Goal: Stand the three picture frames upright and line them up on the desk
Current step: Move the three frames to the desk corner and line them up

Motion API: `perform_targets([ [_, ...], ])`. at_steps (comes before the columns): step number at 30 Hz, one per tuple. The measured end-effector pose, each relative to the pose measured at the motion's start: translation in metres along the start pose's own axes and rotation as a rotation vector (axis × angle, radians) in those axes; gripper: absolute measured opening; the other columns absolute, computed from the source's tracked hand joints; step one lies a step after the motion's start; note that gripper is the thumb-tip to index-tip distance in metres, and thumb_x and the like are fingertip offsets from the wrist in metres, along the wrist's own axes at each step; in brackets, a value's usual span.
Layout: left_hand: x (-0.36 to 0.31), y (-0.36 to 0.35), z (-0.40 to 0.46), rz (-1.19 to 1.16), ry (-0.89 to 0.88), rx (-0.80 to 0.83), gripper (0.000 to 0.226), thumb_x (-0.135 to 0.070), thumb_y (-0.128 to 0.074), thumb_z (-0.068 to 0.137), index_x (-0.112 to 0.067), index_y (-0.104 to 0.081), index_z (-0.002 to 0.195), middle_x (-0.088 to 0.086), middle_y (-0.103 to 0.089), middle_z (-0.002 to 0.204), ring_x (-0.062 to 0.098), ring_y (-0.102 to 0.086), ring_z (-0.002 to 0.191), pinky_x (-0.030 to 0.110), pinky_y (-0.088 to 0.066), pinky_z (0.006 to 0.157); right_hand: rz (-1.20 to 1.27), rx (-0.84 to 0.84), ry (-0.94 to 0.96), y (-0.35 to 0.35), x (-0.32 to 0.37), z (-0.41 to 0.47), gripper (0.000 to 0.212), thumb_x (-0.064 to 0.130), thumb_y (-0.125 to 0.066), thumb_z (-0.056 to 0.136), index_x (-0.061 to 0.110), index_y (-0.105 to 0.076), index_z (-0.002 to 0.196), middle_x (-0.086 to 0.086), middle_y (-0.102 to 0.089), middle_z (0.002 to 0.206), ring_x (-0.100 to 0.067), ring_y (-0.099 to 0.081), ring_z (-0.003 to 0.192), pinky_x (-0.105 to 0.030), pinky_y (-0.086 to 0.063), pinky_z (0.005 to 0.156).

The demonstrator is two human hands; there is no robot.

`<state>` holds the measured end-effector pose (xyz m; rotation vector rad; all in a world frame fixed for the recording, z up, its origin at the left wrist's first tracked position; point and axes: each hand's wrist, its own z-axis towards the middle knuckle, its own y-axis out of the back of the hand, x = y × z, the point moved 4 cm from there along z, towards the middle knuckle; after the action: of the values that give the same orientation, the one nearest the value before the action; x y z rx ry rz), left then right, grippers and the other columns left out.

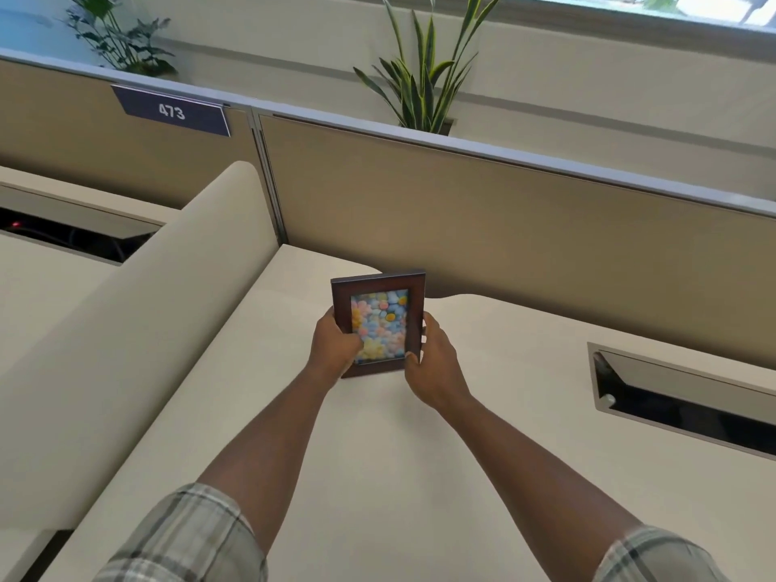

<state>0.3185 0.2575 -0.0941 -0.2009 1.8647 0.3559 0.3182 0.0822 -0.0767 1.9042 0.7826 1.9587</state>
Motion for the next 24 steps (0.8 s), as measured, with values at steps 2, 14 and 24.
perform_targets([
  [2,0.000,0.001,-0.001,0.009,0.011,0.014,0.059,0.017,-0.061,0.066,-0.020,-0.056,0.111,0.002,-0.068,0.104,0.028,-0.066,0.109,0.046,-0.059,0.084,0.009,0.021,-0.002,0.001,0.000,-0.002,0.066,0.006,-0.058,0.087,0.024,-0.031,0.144,-0.004,-0.048,0.139,-0.021,-0.050,0.125,-0.029,-0.048,0.093],
  [14,0.014,0.009,-0.103,0.257,0.035,-0.292,0.037,0.001,-0.062,0.074,-0.013,-0.052,0.107,0.012,-0.064,0.108,0.032,-0.062,0.100,0.031,-0.048,0.077,-0.105,0.025,-0.157,0.032,0.001,-0.080,0.055,0.011,-0.054,0.091,0.013,-0.034,0.142,-0.012,-0.051,0.136,-0.025,-0.052,0.123,-0.037,-0.044,0.102],
  [24,0.035,-0.091,-0.274,0.321,-0.142,0.127,0.028,0.003,-0.051,0.073,-0.020,-0.060,0.087,-0.004,-0.067,0.087,0.011,-0.063,0.084,0.016,-0.047,0.068,-0.155,-0.060,-0.104,0.100,-0.037,-0.257,0.033,0.013,-0.048,0.092,0.019,-0.049,0.124,-0.002,-0.059,0.114,-0.018,-0.059,0.100,-0.033,-0.048,0.087],
])
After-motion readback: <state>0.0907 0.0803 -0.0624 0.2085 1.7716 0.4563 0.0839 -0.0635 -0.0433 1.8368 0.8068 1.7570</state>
